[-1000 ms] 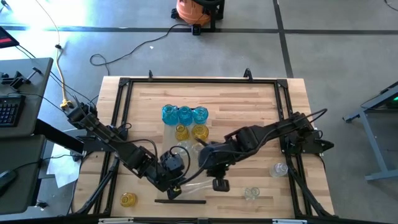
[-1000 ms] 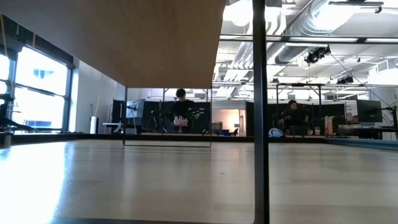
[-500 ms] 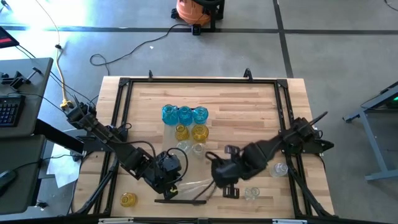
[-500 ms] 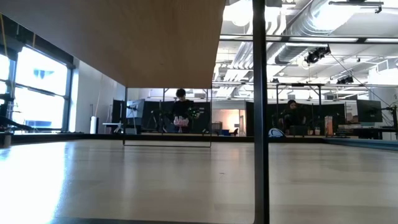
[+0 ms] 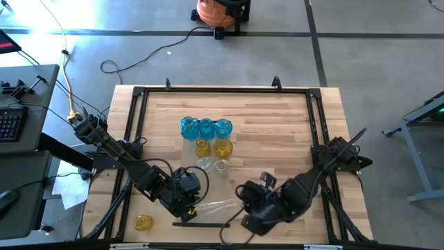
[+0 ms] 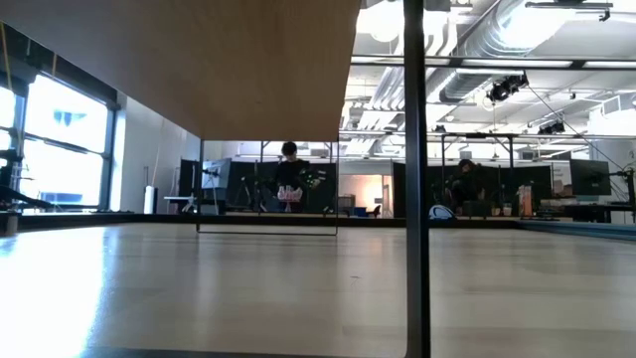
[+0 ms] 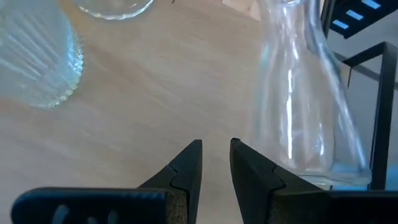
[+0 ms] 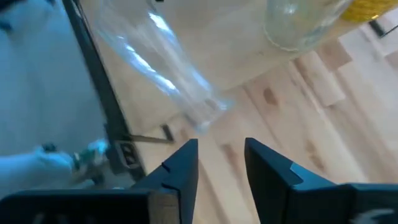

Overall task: Sort vases onto shelf
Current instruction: Put the top transparent vase on the shelf to align with the other transparent vases

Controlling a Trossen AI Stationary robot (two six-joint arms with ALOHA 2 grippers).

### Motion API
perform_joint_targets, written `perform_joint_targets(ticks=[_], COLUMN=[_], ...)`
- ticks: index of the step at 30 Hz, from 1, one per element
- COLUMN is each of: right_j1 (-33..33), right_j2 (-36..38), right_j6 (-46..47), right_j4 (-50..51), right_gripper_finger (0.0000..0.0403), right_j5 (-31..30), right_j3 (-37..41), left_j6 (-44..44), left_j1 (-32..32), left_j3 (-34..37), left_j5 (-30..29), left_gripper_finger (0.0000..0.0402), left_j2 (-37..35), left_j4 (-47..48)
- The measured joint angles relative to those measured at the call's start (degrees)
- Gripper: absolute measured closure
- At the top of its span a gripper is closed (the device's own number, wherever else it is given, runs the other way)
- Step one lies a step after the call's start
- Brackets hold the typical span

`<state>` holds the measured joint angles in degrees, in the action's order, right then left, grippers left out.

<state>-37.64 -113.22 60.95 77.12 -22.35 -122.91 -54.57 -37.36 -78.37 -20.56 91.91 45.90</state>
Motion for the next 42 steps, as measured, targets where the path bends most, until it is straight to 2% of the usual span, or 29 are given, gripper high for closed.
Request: perform_joint_targets(ticks=[4,9,16,20,23,27,32,38,42], right_j1=[-1.38,-1.52,-1.84,-2.40,-2.89,-3.05,-3.60,-3.57,-3.62], right_j2=[-1.51,-2.74,-2.83,-2.92,-3.64,-7.14,-12.09,-12.58,-12.29], right_j6=[7.20,17.45,33.18,37.16,39.41,39.05,36.47,37.74,35.28], right_j4=[-3.95,-7.39,0.76,4.37,7.30,10.55,9.56,10.11,9.86], right_gripper_finger=[0.0288,0.0288,0.0288,0.0288,0.0288,0.0288,0.0288,0.0288,0.0288], right_j5=[-3.35,-10.37,-14.91,-14.28,-12.87,-4.90,0.05,-3.49,-5.96], right_j3=[0.00,-0.02,0.00,0.00,0.00,0.01,0.08,0.09,0.07], left_j6=[2.73,7.21,12.62,14.81,15.30,15.26,15.42,15.22,15.21], left_j1=[-0.32,-0.42,-0.37,-0.02,0.26,0.26,0.29,0.33,0.33], left_j3=[0.00,0.00,-0.04,-0.04,-0.04,-0.04,-0.04,-0.04,-0.04], left_j5=[0.00,-0.09,-2.58,-2.58,-2.60,-2.58,-1.39,-0.69,-0.63], left_gripper_finger=[0.0328,0.0328,0.0328,0.0328,0.0328,0.0328,0.0328,0.0328,0.0328], left_j2=[-0.27,-2.12,-5.79,-6.80,-7.09,-7.14,-7.14,-7.14,-7.14], left_j4=[-0.01,0.01,-0.21,-0.10,-0.10,-0.13,-0.21,-0.23,-0.25])
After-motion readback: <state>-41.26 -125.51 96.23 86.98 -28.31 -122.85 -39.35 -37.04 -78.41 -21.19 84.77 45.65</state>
